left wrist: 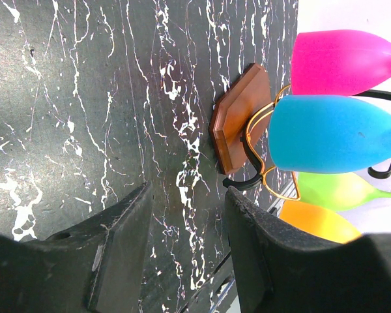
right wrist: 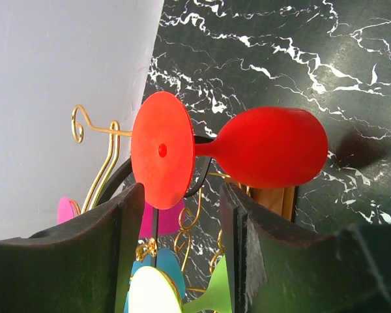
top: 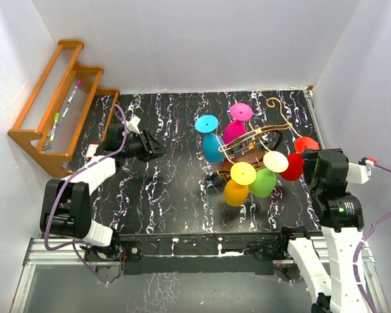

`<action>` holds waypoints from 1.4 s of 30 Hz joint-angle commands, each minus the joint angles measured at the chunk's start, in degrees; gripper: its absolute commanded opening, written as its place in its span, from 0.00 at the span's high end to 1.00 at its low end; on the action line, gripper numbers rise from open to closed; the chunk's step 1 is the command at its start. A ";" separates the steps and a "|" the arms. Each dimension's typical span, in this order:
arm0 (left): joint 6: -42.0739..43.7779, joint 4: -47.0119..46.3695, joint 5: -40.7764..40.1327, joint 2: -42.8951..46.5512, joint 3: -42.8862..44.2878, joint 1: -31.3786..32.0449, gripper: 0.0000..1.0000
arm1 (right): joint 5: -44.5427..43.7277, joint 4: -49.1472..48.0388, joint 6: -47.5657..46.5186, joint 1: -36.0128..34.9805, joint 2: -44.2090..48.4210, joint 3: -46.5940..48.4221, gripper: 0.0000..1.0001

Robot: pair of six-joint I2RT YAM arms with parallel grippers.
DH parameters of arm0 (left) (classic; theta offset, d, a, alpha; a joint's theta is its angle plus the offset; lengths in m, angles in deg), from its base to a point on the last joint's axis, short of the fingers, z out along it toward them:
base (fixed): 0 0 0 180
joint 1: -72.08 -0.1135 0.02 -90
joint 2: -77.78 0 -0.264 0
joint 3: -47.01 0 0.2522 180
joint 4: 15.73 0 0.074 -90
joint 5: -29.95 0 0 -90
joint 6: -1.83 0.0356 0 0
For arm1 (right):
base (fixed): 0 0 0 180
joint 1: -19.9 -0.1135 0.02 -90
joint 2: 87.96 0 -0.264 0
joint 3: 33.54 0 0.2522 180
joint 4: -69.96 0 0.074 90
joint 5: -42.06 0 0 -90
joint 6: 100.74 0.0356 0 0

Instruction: Take the wine glass off the wine glass rack

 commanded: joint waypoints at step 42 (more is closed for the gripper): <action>0.44 0.18 0.91 1.49 1.10 0.05 0.54 | -5.97 -3.85 4.11 -0.30 3.18 1.54 0.92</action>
